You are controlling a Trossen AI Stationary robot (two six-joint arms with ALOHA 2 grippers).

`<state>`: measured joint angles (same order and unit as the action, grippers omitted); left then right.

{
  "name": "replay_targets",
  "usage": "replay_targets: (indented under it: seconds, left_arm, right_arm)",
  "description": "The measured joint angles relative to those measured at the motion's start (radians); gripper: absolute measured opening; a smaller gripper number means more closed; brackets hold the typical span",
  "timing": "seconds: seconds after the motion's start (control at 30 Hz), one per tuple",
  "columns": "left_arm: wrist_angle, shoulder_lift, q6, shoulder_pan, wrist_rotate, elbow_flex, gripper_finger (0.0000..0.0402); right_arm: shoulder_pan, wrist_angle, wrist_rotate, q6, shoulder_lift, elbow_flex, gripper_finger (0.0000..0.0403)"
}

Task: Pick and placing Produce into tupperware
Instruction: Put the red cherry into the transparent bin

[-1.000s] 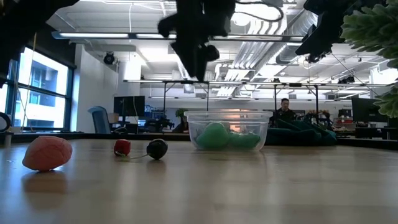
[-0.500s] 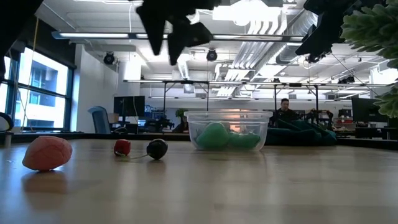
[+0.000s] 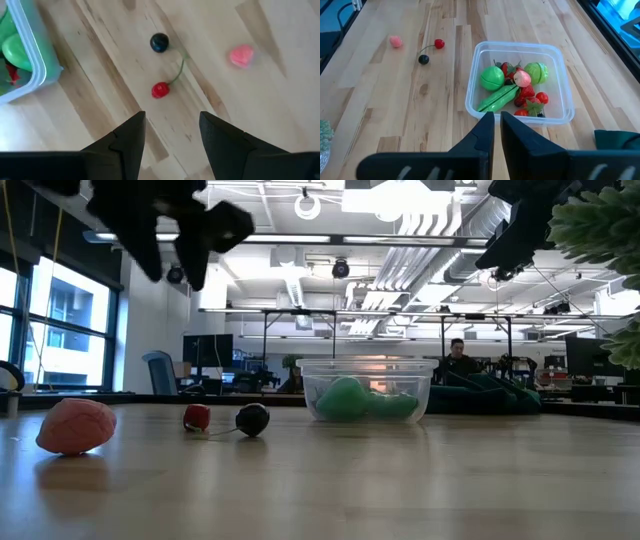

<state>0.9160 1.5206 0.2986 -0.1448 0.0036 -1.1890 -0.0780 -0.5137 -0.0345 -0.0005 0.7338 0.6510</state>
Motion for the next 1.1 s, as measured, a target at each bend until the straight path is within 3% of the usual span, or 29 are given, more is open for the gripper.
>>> replay_targets:
  seconds: [0.17, 0.37, 0.53, 0.73, 0.9, 1.1]
  left_arm:
    - [-0.223, -0.092, 0.040, 0.003, -0.040, 0.216, 0.0177]
    - [-0.301, -0.065, 0.287, 0.008, -0.079, 0.312, 0.0177]
    - [-0.357, -0.035, 0.534, 0.007, -0.102, 0.317, 0.0177]
    - [-0.451, 0.003, 0.713, 0.007, -0.099, 0.316, 0.0177]
    - [-0.435, 0.040, 0.744, 0.007, -0.107, 0.303, 0.0177]
    - [-0.328, 0.104, 0.754, 0.008, -0.075, 0.178, 0.0177]
  right_arm:
    - [0.000, 0.002, 0.000, 0.000, 0.000, 0.000, 0.0024]
    - [0.000, 0.002, 0.000, 0.000, 0.000, 0.000, 0.0024]
    - [0.000, 0.002, 0.000, 0.000, 0.000, 0.000, 0.0024]
    - [0.000, 0.001, 0.000, 0.000, 0.000, 0.000, 0.0024]
    - [0.000, 0.002, 0.000, 0.000, 0.000, 0.000, 0.0024]
    - [0.000, 0.001, 0.000, 0.000, 0.000, 0.000, 0.0024]
